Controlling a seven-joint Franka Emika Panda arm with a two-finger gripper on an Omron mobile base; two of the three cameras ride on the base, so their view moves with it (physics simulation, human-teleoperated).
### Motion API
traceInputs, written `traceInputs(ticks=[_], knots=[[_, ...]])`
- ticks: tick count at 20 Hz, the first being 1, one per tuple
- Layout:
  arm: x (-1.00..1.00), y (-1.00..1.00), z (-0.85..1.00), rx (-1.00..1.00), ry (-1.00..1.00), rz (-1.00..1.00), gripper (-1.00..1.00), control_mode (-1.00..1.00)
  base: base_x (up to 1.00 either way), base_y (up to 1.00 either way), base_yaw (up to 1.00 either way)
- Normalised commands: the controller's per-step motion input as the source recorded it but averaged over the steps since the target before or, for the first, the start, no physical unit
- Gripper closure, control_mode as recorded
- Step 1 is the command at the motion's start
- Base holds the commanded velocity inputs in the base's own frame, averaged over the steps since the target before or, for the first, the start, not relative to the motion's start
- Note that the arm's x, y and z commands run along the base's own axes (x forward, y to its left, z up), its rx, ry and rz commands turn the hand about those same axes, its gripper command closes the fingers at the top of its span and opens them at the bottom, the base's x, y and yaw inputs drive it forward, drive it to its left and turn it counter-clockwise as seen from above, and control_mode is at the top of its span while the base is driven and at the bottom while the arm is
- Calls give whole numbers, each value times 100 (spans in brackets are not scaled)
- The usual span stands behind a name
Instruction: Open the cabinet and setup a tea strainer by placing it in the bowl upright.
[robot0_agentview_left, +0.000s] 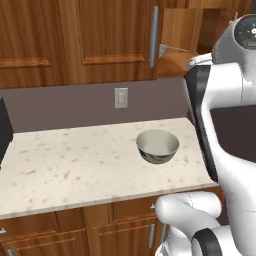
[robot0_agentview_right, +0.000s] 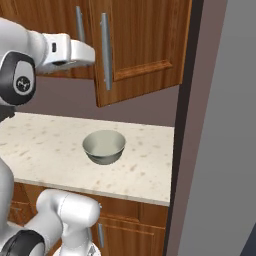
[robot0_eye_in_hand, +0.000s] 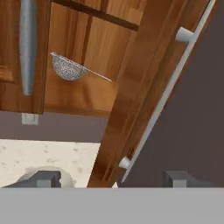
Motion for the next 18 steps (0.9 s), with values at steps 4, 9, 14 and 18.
traceInputs(ticks=[4, 9, 14, 18], knots=[[33, 47, -2, -42, 55, 0, -100, -100, 0, 0, 0], [19, 7, -4, -31, 25, 1, -100, -100, 0, 0, 0], [27, 0, -38, -25, 21, 2, -100, -100, 0, 0, 0], [15, 0, -21, -25, 25, 5, -100, -100, 0, 0, 0]])
